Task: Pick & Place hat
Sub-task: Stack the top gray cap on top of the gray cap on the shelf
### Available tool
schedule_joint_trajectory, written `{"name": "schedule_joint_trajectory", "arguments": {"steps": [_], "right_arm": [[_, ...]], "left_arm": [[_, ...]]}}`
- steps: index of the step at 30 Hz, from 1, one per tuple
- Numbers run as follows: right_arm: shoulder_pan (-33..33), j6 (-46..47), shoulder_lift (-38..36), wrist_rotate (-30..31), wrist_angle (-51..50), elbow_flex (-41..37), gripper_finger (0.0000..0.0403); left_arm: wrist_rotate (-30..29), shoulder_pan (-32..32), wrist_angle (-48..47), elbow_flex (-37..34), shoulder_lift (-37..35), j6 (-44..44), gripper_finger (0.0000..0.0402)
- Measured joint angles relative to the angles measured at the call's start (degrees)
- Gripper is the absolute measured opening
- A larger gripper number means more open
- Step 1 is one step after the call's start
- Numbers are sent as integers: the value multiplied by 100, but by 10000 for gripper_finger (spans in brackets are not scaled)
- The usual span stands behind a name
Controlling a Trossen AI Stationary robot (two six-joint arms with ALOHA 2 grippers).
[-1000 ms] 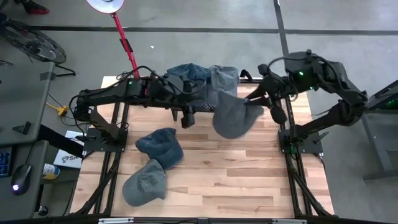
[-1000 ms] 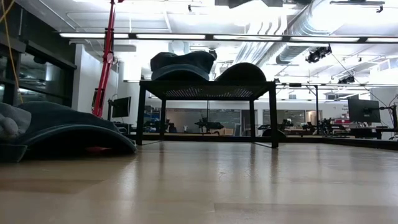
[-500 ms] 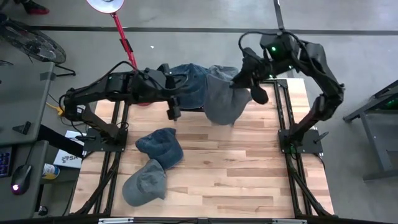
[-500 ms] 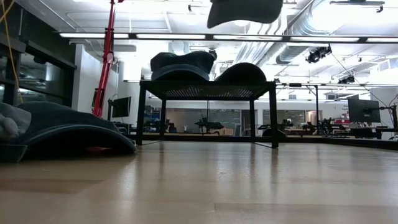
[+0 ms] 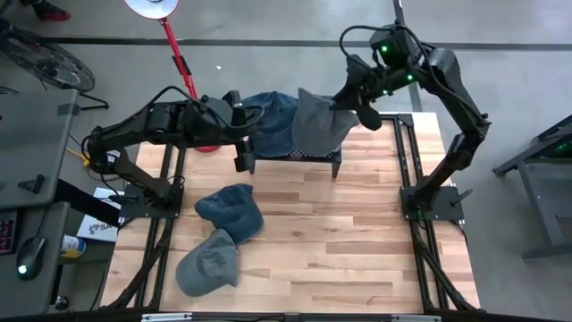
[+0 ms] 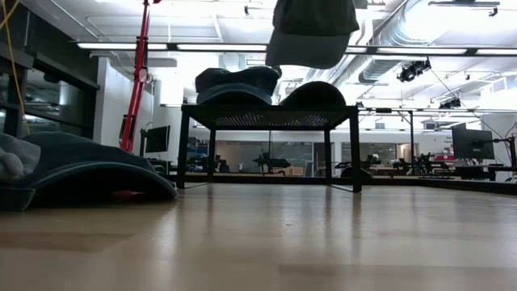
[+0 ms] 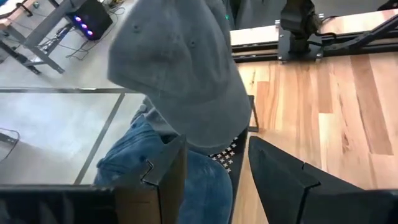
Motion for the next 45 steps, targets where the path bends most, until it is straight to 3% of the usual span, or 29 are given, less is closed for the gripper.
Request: {"name": "schedule_joint_trajectory", "arguments": {"steps": [5,17,45], "right_arm": [[-259,-540,1,-332,-88,0,40],[-622,-1704,34,-359,-234,0,40],[-873,-1970,447,-170,-370,-2,40]], "left_arm": [[163,-2,0,0,0,12,169],[609,-2,2,0,2,52,169],[707,-2,-21,0,4,-2,169]]}}
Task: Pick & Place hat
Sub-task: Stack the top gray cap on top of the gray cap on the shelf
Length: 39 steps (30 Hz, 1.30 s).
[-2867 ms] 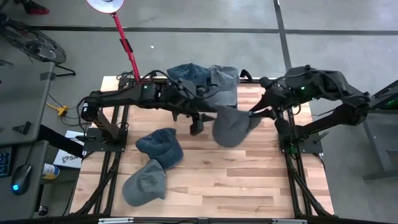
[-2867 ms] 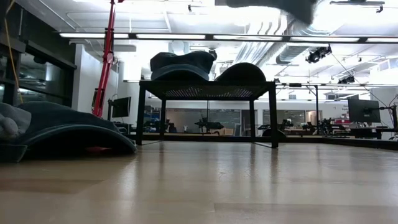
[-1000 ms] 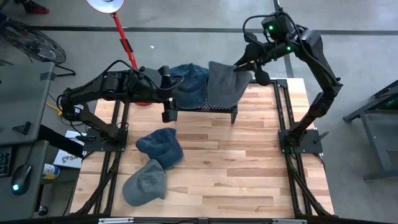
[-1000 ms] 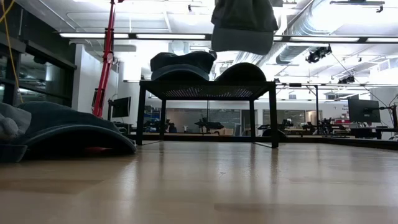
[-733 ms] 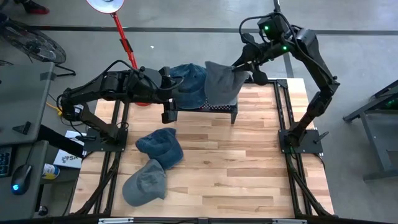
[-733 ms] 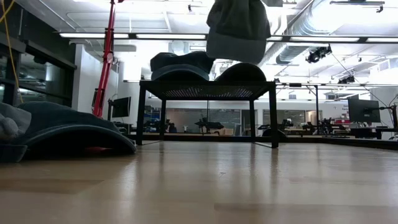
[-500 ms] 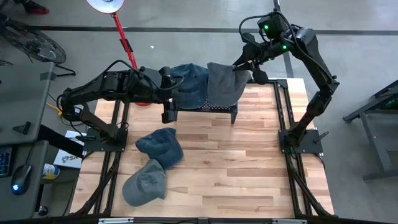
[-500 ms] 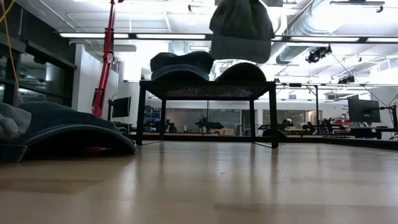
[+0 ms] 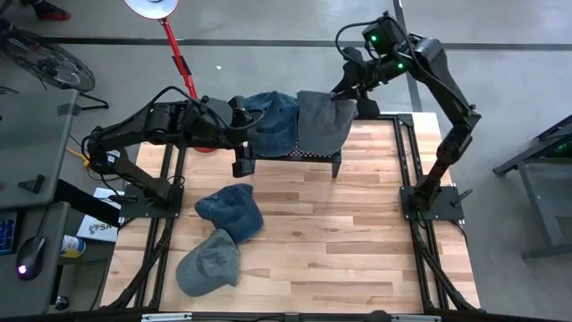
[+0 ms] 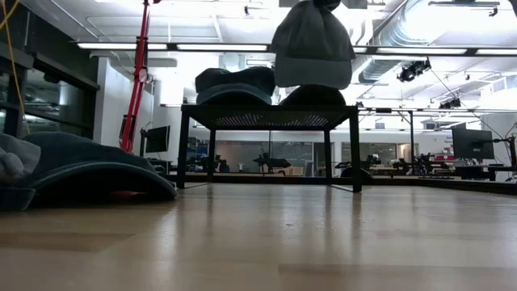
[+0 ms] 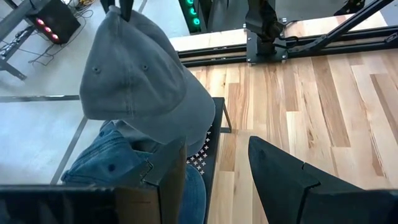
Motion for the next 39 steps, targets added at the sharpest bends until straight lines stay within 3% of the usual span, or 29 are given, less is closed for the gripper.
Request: {"name": "schedule_joint_trajectory", "arguments": {"steps": [27,39], "right_arm": [[-125,-129,361,190,510,0,40],[-153,-136,616,609,615,0,40]], "left_arm": [[-4,-1,-102,0,2,-24,169],[-4,-2,-71,0,2,-22,169]]}}
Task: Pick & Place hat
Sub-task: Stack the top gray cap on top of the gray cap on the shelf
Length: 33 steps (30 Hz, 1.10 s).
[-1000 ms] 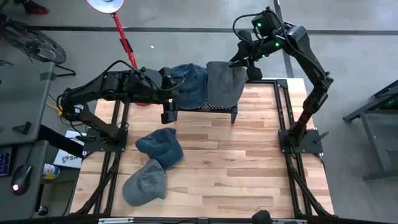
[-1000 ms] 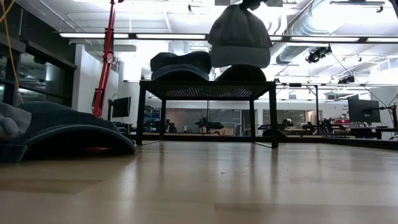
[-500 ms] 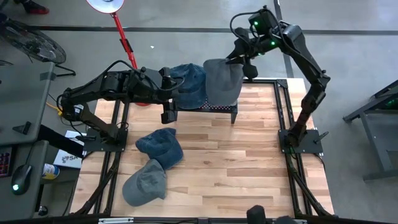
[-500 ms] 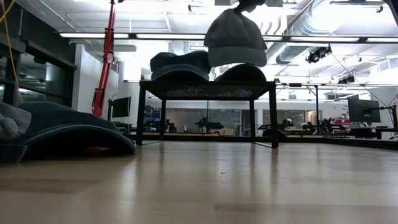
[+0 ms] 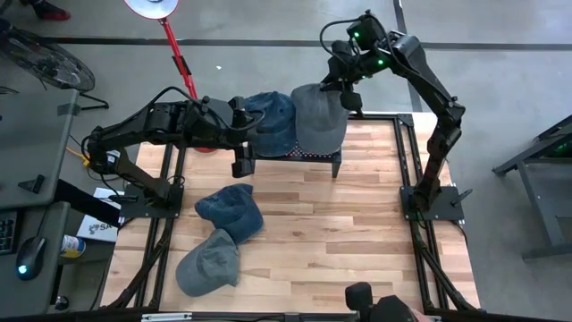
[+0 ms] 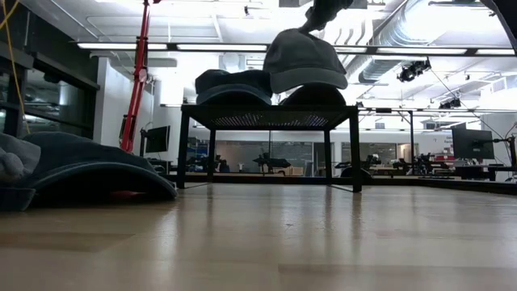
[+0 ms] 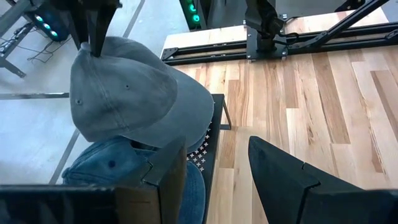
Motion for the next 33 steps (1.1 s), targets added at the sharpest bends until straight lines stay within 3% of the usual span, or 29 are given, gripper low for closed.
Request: {"name": "schedule_joint_trajectory", "arguments": {"steps": [18,33], "right_arm": [[-187,166,532,490,201,0,40],[-267,412,984,461,164,0,40]], "left_arm": [[-1,0,112,-2,0,10,169],[-2,-1,424,-2,0,160,169]]}}
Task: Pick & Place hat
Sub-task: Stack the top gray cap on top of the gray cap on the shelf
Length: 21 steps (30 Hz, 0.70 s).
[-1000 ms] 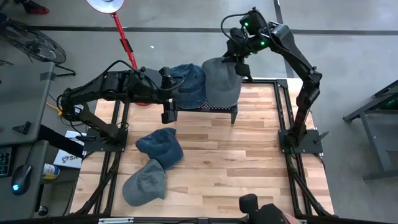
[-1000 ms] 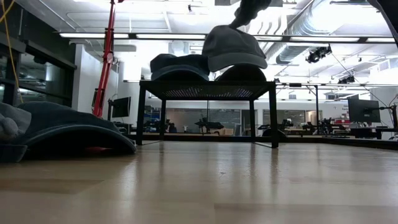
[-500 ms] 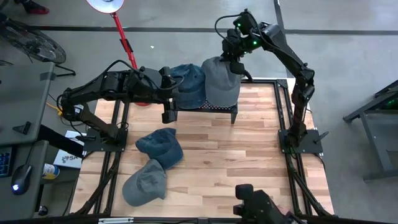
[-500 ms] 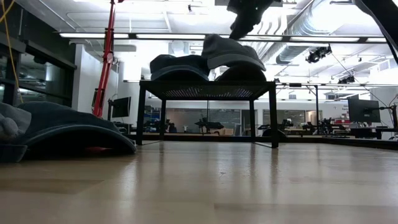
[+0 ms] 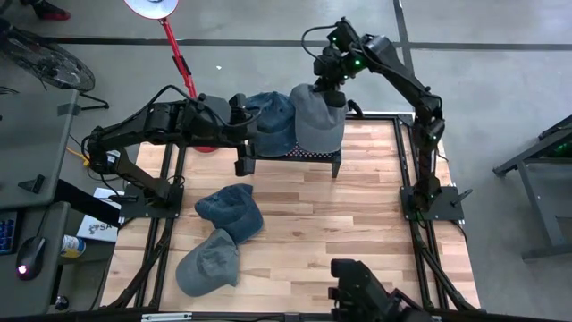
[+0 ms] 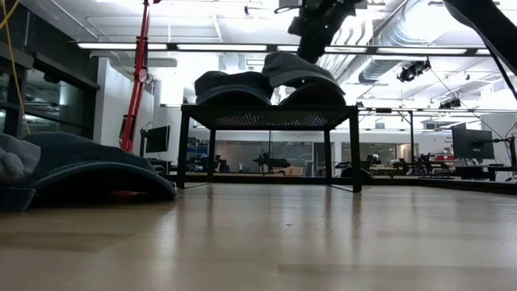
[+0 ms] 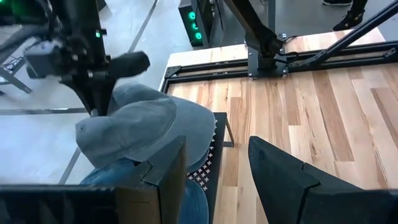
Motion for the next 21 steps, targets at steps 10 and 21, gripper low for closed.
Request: {"name": "schedule_joint_trajectory", "arguments": {"steps": [10,21], "right_arm": [[-4,244,233,-4,-23,-2,40],[59,875,237,514,-20,-37,98]], "left_arm": [[0,1,37,0,0,8,169],[0,1,22,0,0,6,169]]}}
